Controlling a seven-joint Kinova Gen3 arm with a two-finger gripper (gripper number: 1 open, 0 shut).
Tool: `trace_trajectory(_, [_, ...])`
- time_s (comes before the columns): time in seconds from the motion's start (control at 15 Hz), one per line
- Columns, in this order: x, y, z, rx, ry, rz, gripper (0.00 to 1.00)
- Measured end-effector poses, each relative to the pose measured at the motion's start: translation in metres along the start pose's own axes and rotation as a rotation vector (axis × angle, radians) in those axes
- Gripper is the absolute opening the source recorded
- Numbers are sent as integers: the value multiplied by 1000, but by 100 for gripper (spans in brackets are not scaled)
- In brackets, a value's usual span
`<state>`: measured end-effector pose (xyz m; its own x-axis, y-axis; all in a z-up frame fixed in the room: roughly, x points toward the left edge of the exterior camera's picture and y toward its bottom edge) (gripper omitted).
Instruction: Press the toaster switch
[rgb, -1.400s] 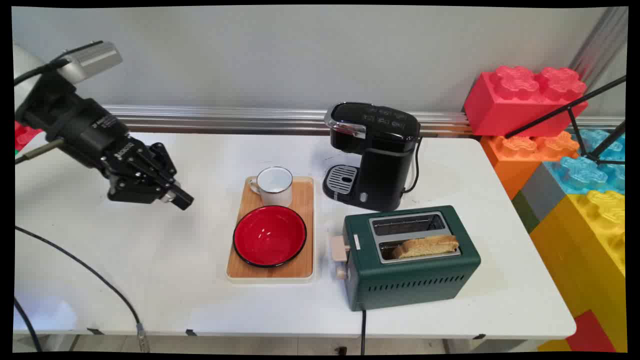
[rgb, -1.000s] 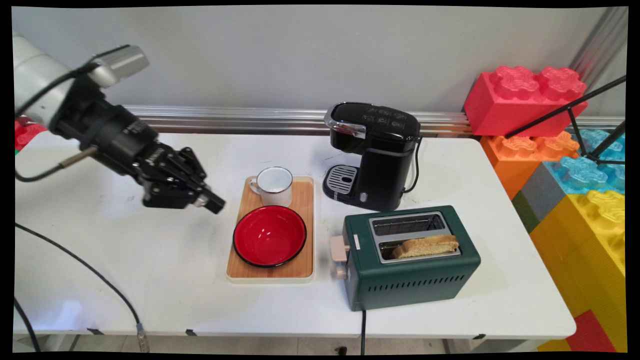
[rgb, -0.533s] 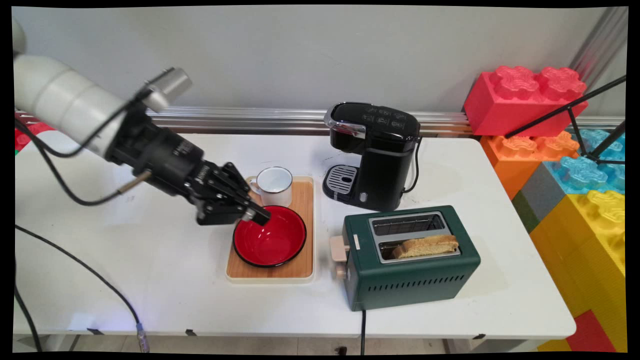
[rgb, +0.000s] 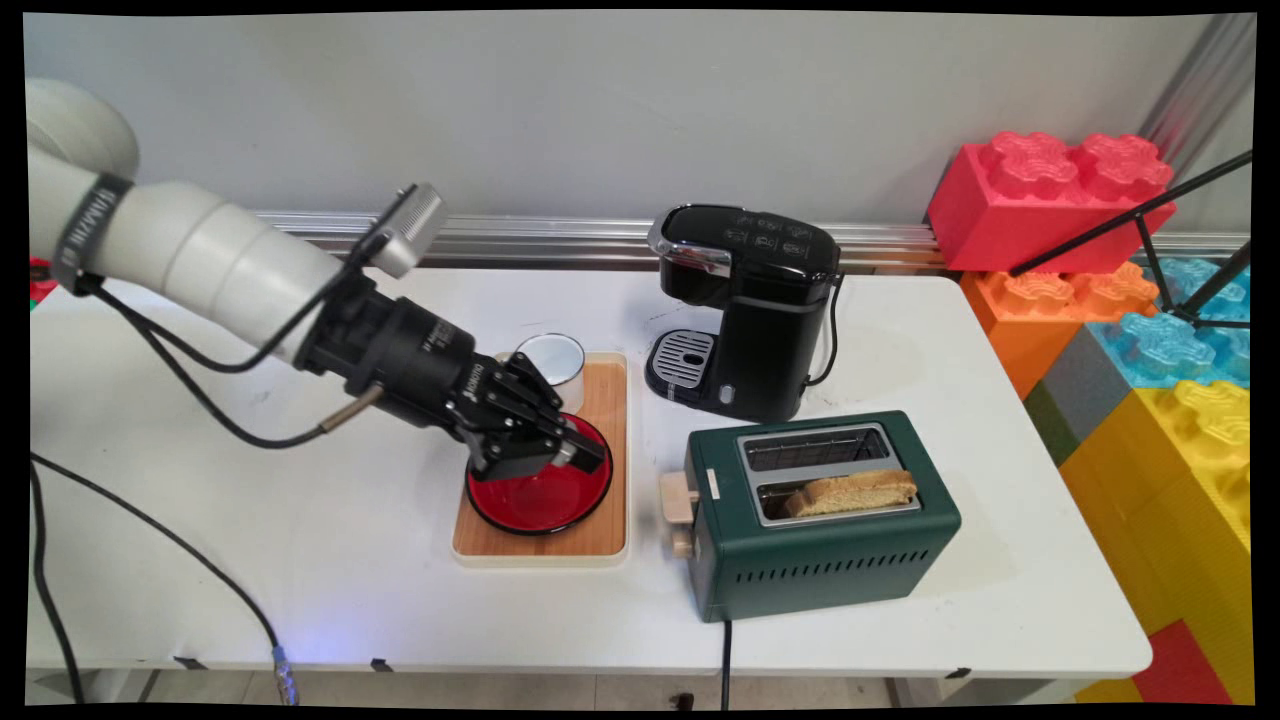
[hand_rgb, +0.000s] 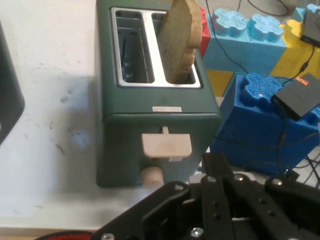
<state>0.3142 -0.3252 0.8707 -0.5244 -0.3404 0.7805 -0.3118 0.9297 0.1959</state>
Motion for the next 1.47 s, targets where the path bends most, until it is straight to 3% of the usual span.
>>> trace_trajectory(0.47, [-4, -1, 33, 20, 20, 18, 0])
trace_trajectory(1.47, [-5, -6, 77, 48, -8, 16, 0])
